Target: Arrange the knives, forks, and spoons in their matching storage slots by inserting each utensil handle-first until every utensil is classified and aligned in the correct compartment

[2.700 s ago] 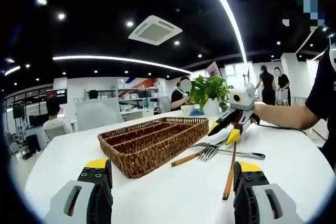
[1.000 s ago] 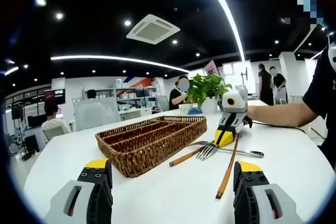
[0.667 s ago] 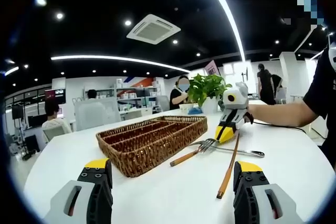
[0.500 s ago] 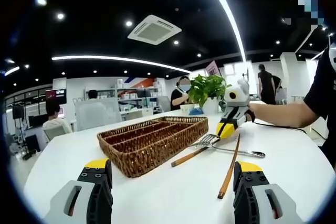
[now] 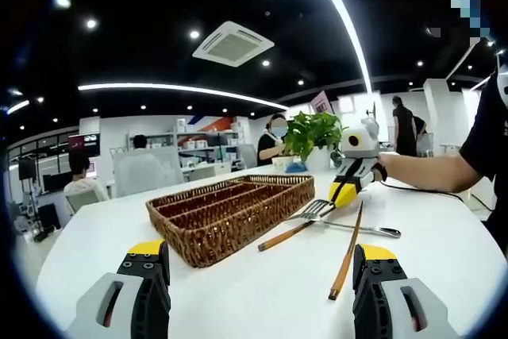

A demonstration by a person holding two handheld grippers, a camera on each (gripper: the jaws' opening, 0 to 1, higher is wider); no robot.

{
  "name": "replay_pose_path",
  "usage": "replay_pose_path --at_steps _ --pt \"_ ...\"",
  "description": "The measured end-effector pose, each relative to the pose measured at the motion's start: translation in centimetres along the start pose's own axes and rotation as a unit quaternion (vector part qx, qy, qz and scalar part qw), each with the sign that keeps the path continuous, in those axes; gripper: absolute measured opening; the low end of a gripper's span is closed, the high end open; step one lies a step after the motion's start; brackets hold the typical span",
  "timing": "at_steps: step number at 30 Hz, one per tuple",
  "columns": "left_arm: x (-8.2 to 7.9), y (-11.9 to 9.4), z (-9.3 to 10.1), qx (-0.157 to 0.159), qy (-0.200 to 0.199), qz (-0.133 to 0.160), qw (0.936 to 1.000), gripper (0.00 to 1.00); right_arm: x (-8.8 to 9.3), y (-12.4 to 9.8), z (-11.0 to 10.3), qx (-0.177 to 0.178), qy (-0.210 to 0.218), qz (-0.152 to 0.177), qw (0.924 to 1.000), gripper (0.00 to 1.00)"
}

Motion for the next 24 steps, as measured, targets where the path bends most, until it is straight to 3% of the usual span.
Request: replay_pose_path --at_steps 6,9,13,24 --pt "0.0 0.0 0.0 0.0 -0.001 -0.001 1.0 1.0 -0.5 0.0 -0.2 -0.002 -0.017 0.0 0.9998 0.01" --pt "0.1 0.0 -0.1 -0.001 0.0 -0.002 1.0 1.0 -1.5 -0.2 -0.5 0.012 -0.039 -0.015 0.9991 0.01" --pt "0.1 -0.1 -0.1 0.0 0.0 -0.006 1.0 1.0 -2.6 -0.2 -0.7 0.011 -0.047 0.0 0.9988 0.01" --pt "0.2 -0.2 -0.5 -0.009 -0.003 -0.007 0.9999 1.0 -4.6 -0.6 -0.7 -0.001 -0.078 -0.011 0.9969 0.01"
Point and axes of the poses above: the point that each gripper's makers call its tool centre point, and the gripper's own axes: y roughly forward along the fingers, z roughly to its right, x roughly out of its underside, the point moved 10 cm from there along -y, roughly backward along the fingers, and after that the axes turned 14 degrees about -x, right-handed, at the moved point
